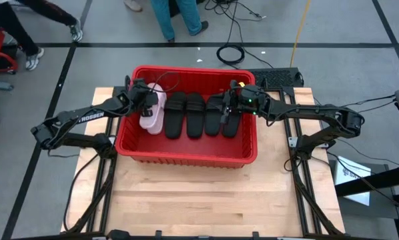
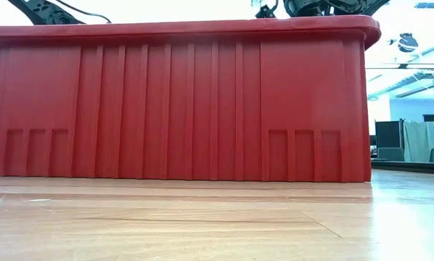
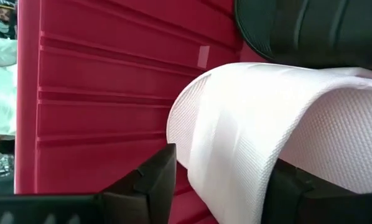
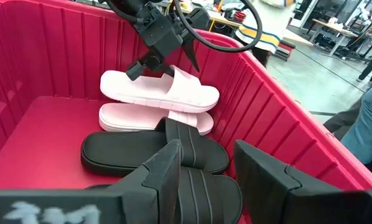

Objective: Pick and place slides into bin
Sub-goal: Put the pink slide into the red bin

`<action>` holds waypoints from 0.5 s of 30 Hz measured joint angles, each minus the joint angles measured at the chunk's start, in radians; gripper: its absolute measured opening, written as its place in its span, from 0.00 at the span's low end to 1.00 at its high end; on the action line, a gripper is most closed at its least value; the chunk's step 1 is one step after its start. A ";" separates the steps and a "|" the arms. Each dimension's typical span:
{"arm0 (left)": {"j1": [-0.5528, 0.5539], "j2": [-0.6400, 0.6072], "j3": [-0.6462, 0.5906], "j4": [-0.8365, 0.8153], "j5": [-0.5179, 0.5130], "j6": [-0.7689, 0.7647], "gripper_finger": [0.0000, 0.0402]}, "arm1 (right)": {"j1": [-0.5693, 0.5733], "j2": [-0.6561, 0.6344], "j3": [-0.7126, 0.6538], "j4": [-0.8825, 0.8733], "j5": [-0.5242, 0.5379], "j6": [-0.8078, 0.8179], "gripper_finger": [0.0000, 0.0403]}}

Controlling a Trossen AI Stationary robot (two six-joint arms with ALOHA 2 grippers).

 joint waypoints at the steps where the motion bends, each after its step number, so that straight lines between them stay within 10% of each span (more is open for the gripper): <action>1: -0.005 0.000 0.000 -0.002 0.000 -0.009 0.47 | 0.000 0.000 0.000 0.000 0.000 0.000 0.35; 15: -0.072 -0.001 0.000 -0.032 -0.036 -0.063 0.47 | 0.000 0.000 0.000 -0.004 -0.001 0.000 0.35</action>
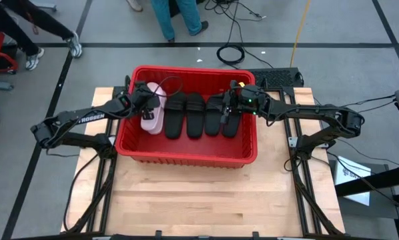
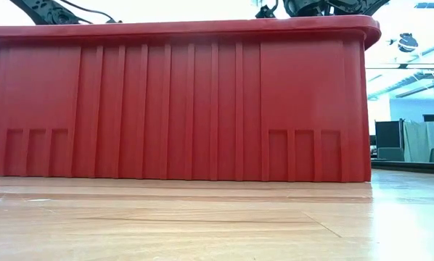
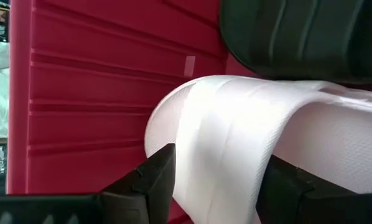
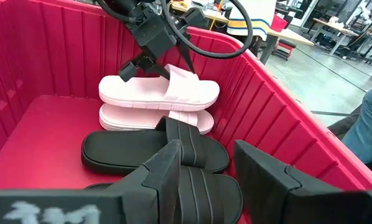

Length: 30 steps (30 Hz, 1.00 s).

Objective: Pick and place slides into bin
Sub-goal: Put the pink slide into the red bin

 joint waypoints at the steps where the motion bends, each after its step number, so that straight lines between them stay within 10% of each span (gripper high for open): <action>1: -0.007 0.000 0.000 -0.008 -0.005 -0.008 0.47 | 0.000 0.000 0.000 0.000 0.000 0.000 0.35; 30: -0.139 -0.056 0.000 -0.149 -0.159 -0.128 0.47 | 0.000 0.000 0.000 -0.011 0.000 0.000 0.35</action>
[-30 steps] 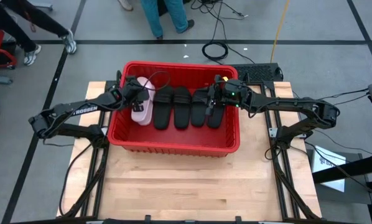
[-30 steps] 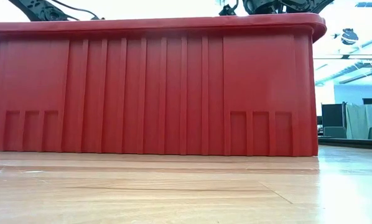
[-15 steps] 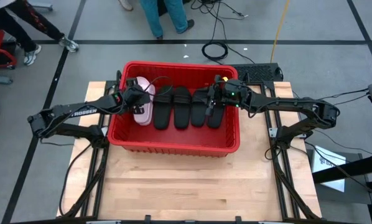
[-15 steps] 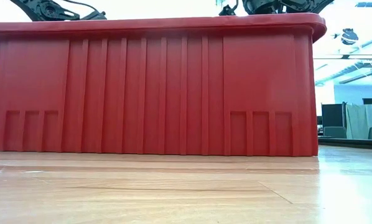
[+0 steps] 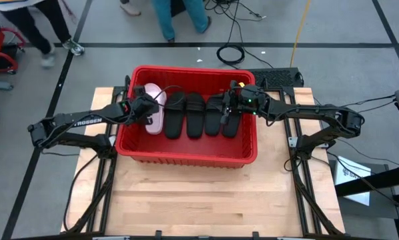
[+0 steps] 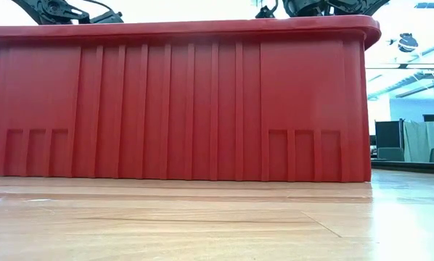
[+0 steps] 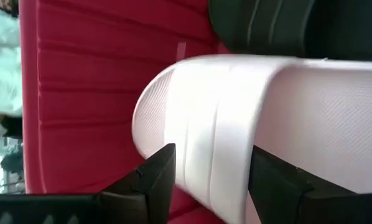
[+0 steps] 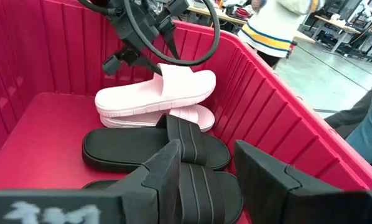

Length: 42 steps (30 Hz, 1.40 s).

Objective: Pick and place slides into bin
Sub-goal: Put the pink slide into the red bin, then return to Home Position

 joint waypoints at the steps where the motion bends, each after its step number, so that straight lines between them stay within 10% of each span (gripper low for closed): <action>1: 0.000 0.000 0.000 -0.004 -0.011 -0.002 0.47 | 0.000 0.000 0.000 0.000 0.000 0.000 0.35; 42: -0.323 -0.271 0.000 -0.050 -0.044 -0.178 0.47 | 0.003 0.000 0.000 0.013 -0.001 0.040 0.35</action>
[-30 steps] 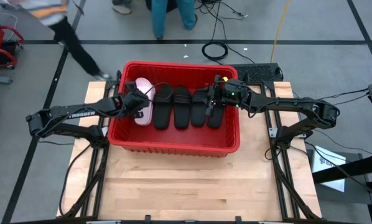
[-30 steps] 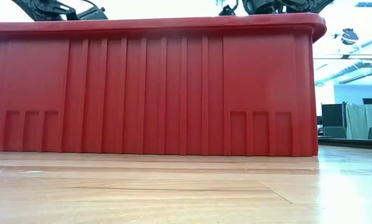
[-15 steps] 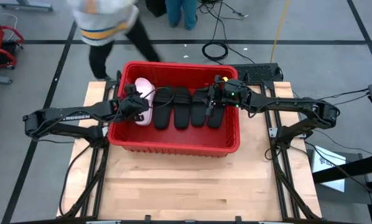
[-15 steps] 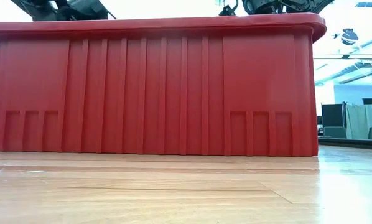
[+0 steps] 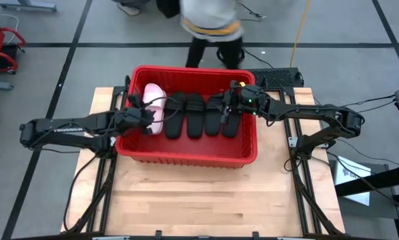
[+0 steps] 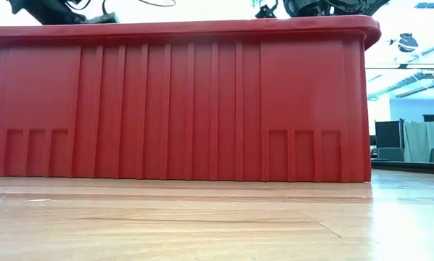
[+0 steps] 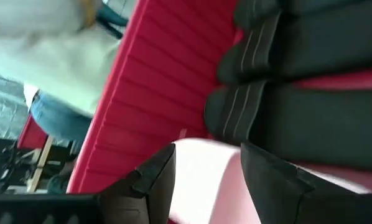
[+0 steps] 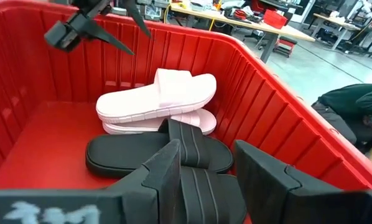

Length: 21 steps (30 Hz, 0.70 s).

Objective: Pick and place slides into bin
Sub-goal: Return to Home Position

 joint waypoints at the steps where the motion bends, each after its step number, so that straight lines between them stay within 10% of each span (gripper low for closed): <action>1: -0.014 -0.010 0.000 0.002 0.000 -0.007 0.47 | 0.000 0.000 0.000 0.003 0.000 0.011 0.35; 21: -0.339 -0.054 0.213 -0.128 -0.014 -0.266 0.47 | 0.181 -0.145 0.001 0.078 -0.001 0.226 0.35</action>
